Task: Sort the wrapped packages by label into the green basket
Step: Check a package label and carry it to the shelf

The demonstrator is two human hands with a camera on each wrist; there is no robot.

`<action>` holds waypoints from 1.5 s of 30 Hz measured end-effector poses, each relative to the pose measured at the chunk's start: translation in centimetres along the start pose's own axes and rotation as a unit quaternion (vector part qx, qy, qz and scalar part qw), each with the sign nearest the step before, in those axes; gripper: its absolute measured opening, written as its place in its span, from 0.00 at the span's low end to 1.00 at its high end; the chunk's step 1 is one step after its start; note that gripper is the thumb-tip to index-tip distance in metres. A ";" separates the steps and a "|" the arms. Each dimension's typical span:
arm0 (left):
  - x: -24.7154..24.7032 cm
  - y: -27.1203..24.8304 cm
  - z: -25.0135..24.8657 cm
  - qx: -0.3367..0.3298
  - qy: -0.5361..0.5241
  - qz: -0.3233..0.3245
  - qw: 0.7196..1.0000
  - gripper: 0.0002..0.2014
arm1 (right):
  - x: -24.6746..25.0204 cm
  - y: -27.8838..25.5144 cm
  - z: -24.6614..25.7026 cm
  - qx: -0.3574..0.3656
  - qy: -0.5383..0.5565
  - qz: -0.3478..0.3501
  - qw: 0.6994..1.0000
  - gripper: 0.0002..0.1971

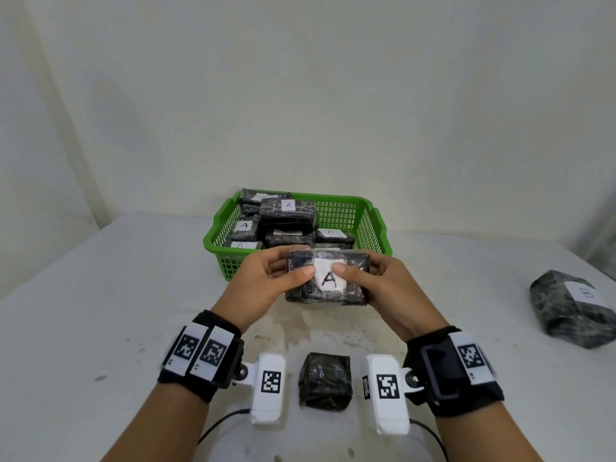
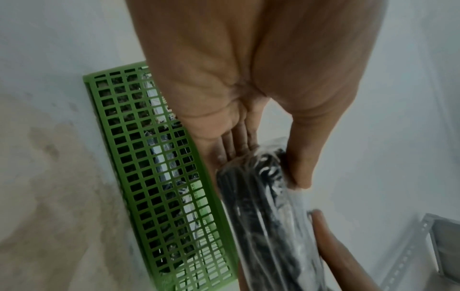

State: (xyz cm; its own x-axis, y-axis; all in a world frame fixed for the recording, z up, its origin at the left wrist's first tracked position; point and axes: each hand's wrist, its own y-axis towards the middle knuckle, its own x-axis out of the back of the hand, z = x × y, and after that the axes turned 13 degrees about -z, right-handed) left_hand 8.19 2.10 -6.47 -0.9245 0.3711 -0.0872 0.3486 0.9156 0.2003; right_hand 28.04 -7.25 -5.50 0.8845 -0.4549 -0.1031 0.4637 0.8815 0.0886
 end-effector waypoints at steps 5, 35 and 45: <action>-0.3 -0.1 0.0 -0.002 0.004 0.002 1.000 0.26 | -0.1 -0.3 0.3 0.020 -0.012 -0.010 1.000 0.21; 0.4 -0.2 -0.5 -0.055 0.014 -0.002 0.998 0.26 | 0.2 -0.5 0.9 0.057 -0.072 0.022 0.996 0.25; 0.4 -0.1 -0.1 -0.033 0.016 0.039 0.999 0.34 | 0.7 -0.1 0.7 -0.050 0.033 0.032 0.998 0.29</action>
State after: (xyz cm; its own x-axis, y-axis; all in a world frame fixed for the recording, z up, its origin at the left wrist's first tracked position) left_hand 7.80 2.15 -6.38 -0.9002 0.4339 -0.0371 0.4091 0.8718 0.2693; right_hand 28.62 -7.72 -4.92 0.9051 -0.3919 -0.1648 0.3970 0.9178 -0.0019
